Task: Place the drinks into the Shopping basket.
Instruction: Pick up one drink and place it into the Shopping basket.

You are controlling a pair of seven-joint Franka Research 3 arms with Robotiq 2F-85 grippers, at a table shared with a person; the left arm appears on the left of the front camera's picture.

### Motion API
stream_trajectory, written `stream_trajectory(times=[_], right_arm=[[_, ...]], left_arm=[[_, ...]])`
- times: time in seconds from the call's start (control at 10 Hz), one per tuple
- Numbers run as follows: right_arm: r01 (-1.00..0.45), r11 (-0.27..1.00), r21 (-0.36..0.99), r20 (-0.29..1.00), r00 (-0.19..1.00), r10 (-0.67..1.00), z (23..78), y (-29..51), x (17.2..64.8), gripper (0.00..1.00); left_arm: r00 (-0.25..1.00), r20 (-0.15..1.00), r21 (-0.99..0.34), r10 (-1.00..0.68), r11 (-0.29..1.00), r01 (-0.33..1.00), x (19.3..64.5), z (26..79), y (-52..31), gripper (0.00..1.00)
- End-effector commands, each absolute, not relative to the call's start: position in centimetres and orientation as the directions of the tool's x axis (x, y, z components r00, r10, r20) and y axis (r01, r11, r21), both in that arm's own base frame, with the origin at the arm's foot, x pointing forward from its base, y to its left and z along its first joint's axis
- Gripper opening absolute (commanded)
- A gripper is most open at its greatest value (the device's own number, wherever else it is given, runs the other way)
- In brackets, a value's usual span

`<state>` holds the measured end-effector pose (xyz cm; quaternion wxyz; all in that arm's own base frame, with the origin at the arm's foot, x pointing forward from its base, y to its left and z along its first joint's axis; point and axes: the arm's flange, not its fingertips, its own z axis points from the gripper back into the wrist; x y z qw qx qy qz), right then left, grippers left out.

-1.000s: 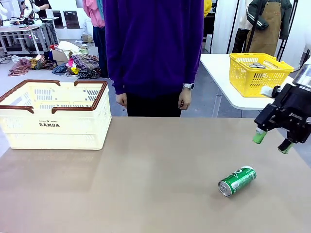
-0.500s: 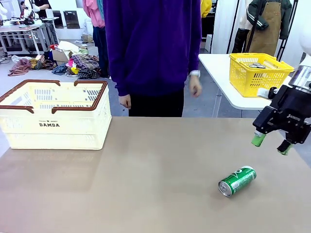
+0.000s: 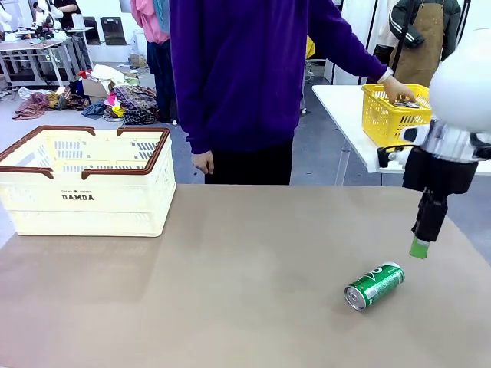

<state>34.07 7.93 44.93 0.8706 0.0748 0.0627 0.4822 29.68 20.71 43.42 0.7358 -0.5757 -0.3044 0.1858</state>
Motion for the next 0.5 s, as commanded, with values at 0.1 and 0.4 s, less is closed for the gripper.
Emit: stream_trajectory(times=[0.1, 0.4], right_arm=[[-0.707, -0.557, -0.435, 0.197, -0.678, 0.708, 42.82, 7.84, 34.38, 1.00], [-0.683, -0.658, -0.318, 0.323, -0.730, 0.602, 43.07, 8.36, 34.03, 1.00]], left_arm=[[0.754, 0.232, -0.961, 0.615, 0.267, 0.078, 29.33, 43.58, 20.72, 1.00], [0.754, 0.232, -0.961, 0.615, 0.267, 0.078, 29.33, 43.58, 20.72, 1.00]])
